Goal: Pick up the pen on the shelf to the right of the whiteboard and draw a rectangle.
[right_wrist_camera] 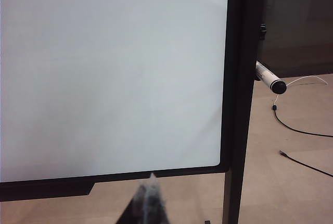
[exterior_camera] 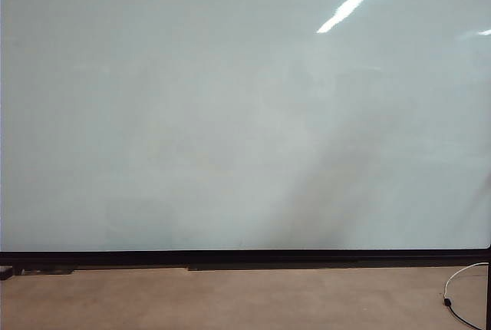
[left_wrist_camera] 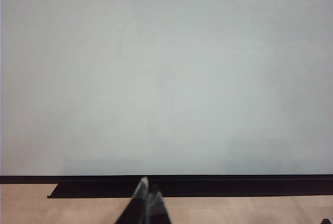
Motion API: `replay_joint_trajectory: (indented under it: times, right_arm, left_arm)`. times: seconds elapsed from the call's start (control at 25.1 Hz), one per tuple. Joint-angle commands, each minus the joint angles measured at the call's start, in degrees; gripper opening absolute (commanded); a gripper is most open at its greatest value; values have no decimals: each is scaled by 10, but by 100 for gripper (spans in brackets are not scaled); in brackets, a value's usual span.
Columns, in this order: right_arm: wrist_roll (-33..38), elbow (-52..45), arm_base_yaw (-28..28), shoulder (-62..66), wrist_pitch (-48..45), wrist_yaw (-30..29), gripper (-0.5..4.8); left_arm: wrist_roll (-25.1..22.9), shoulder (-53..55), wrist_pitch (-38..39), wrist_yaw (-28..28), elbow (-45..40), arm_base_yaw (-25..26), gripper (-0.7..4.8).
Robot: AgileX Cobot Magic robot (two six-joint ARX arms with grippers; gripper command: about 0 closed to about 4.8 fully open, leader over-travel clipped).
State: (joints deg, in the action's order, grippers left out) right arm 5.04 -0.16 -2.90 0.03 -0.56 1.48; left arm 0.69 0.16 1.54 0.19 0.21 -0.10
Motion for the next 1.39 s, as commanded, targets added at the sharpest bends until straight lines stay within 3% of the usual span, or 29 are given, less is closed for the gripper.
replay_joint_trajectory:
  times: [0.04,0.64,0.88,1.11,1.39]
  right_arm:
    - [2,2,0,0,-9,-1,-6]
    - [2,2,0,0,-16,-2,-6]
    - [2,6,0,0,-77,-32,-6]
    - [0,59,0,19,-13,-26,-6]
    - [-18,113,3,83,-23,0,-4]
  left_arm:
    - [-2,0,-3,0,2,0,-5]
    - [-2,0,-3,0,2,0,-4]
    - [-2,0,-3,0,2,0,-4]
    - [-2,0,-3,0,2,0,-4]
    - [-2,0,-3,0,2,0,-4]
